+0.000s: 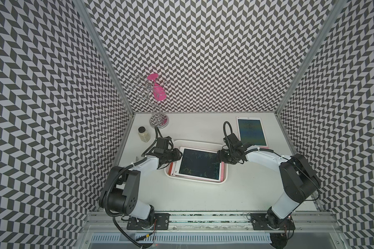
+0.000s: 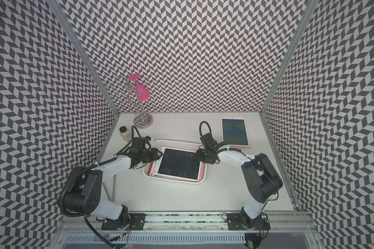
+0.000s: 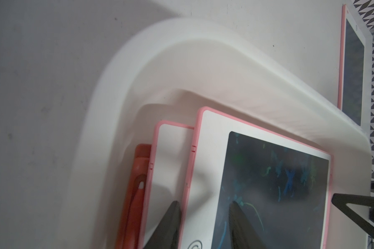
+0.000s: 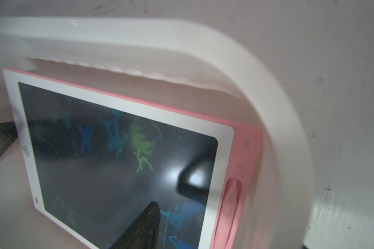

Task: Take out the writing tablet from the storage box
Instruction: Pick up the writing tablet from the storage box.

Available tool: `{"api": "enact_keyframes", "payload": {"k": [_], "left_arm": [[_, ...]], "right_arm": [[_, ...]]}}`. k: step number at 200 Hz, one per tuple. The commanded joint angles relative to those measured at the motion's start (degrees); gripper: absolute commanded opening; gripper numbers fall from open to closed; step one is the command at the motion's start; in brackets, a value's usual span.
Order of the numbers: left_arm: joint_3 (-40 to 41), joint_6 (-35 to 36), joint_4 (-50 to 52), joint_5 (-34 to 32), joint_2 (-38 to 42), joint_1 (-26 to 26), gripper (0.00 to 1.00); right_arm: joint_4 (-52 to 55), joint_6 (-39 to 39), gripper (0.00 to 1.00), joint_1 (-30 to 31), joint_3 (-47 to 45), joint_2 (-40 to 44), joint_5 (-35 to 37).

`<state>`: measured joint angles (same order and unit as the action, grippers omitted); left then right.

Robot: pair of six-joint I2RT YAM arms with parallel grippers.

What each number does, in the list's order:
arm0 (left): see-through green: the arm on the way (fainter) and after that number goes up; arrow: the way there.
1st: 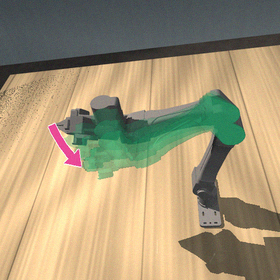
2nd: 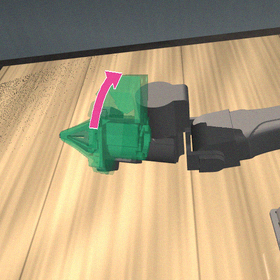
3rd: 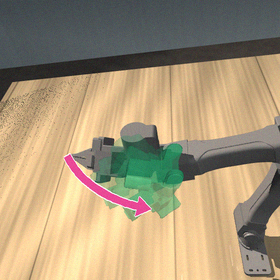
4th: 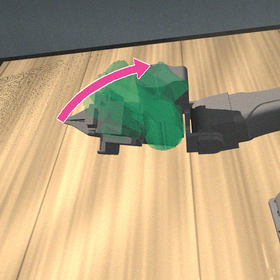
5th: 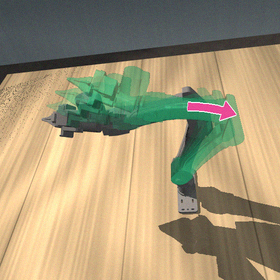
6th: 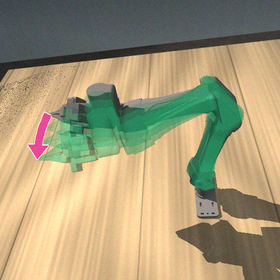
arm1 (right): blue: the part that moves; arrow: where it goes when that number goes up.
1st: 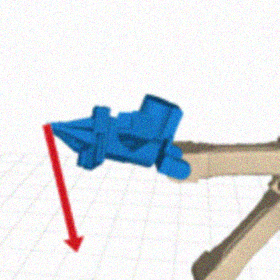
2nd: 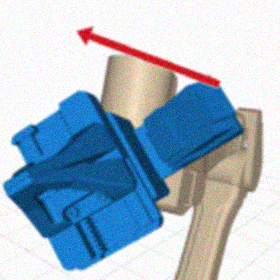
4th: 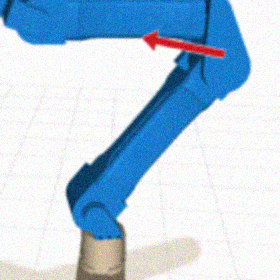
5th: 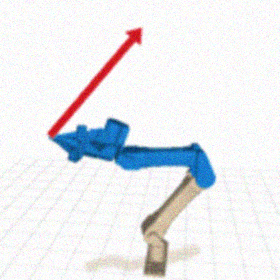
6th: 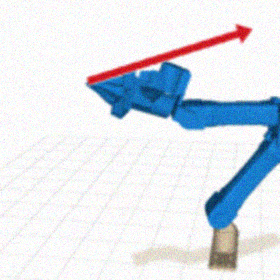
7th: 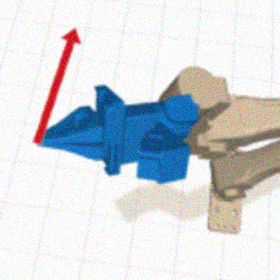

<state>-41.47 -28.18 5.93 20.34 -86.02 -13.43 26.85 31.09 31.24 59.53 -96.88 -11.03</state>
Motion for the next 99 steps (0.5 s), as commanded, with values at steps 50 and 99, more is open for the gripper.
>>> {"api": "enact_keyframes", "payload": {"k": [50, 99], "left_arm": [[2.5, -2.6, -5.7, 16.1, 3.2, 0.8, 0.34], [3.1, -2.9, -5.9, 17.4, 4.3, 1.9, 0.3]], "right_arm": [[-8.9, 0.9, 0.68, -0.5, 1.5, -1.0, -9.8], [-11.0, 1.4, 0.68, -1.6, 0.9, -0.6, -13.1]]}}
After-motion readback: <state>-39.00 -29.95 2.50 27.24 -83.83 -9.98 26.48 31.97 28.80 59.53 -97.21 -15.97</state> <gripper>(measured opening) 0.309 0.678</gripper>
